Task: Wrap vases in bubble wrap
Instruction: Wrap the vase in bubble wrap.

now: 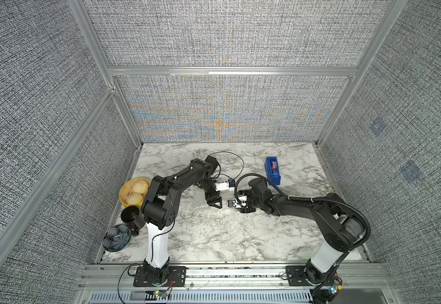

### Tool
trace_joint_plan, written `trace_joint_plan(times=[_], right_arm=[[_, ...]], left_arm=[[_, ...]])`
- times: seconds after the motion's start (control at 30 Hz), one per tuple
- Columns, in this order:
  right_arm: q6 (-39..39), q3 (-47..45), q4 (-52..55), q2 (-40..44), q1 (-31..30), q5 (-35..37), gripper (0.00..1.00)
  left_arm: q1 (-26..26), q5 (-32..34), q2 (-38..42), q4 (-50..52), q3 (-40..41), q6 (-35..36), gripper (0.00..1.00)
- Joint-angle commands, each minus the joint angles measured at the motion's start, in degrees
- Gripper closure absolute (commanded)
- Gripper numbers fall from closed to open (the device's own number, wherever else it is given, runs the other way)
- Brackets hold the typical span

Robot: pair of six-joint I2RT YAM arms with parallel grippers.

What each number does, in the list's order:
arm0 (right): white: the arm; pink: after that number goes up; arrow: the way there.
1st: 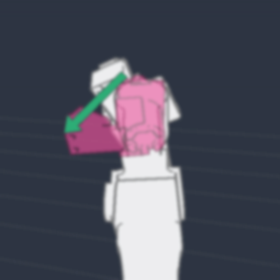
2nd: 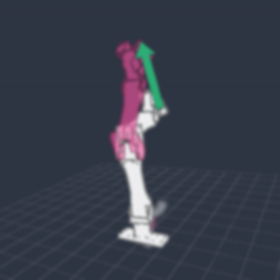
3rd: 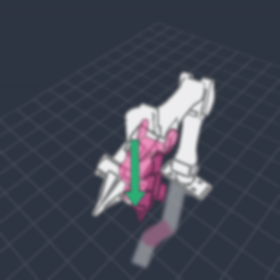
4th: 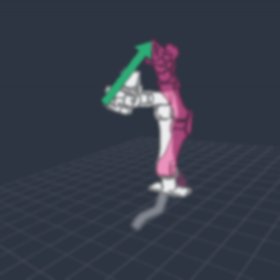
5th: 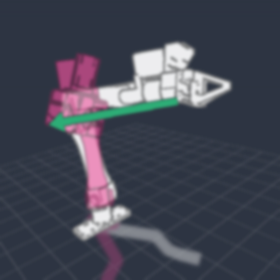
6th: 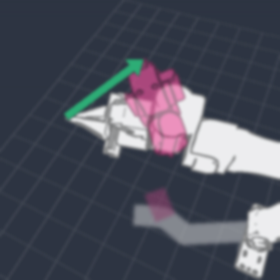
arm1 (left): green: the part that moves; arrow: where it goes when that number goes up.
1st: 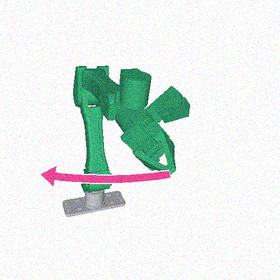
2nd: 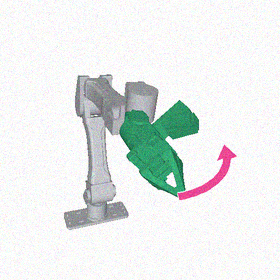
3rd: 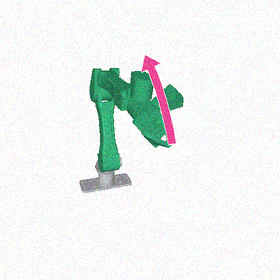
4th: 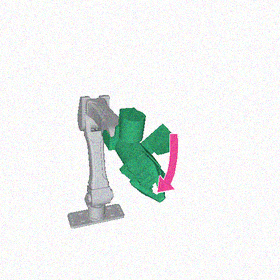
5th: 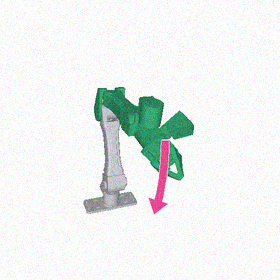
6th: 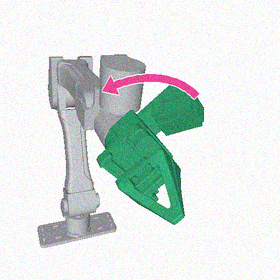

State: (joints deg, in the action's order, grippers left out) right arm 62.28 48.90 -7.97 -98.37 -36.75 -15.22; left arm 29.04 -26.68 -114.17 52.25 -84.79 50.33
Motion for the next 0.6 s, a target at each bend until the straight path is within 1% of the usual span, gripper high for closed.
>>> trace_joint_plan(times=[0.0,0.1,0.17,0.27,0.3,0.33,0.47,0.57], right_arm=[[-0.1,3.1,12.8,-0.6,0.8,-3.5,0.44],[-0.3,5.9,17.6,-1.2,1.4,-5.0,0.45],[-0.6,7.6,20.5,-1.6,1.8,-6.2,0.45],[-1.2,11.7,25.2,-2.4,2.8,-8.5,0.45],[-1.3,12.9,26.9,-3.0,3.0,-8.9,0.45],[-1.4,14.2,28.4,-3.6,3.3,-9.2,0.45],[-1.7,17.9,32.5,-5.7,4.1,-10.0,0.45],[-1.4,21.3,36.5,-7.5,4.8,-11.3,0.45]], left_arm=[[-1.0,1.2,4.5,-6.2,2.0,-3.9,0.20],[-2.0,1.6,9.7,-13.0,5.6,-6.4,0.16],[-2.8,2.3,12.7,-16.8,8.0,-7.4,0.15],[-3.6,1.3,17.1,-21.0,11.9,-7.6,0.15],[-3.6,0.6,18.4,-21.9,13.4,-6.7,0.15],[-3.6,-1.1,19.3,-21.1,14.5,-3.8,0.16],[-3.4,-4.6,22.8,-21.8,19.3,-0.4,0.19],[-1.9,-4.1,24.1,-24.3,23.1,1.2,0.18]])
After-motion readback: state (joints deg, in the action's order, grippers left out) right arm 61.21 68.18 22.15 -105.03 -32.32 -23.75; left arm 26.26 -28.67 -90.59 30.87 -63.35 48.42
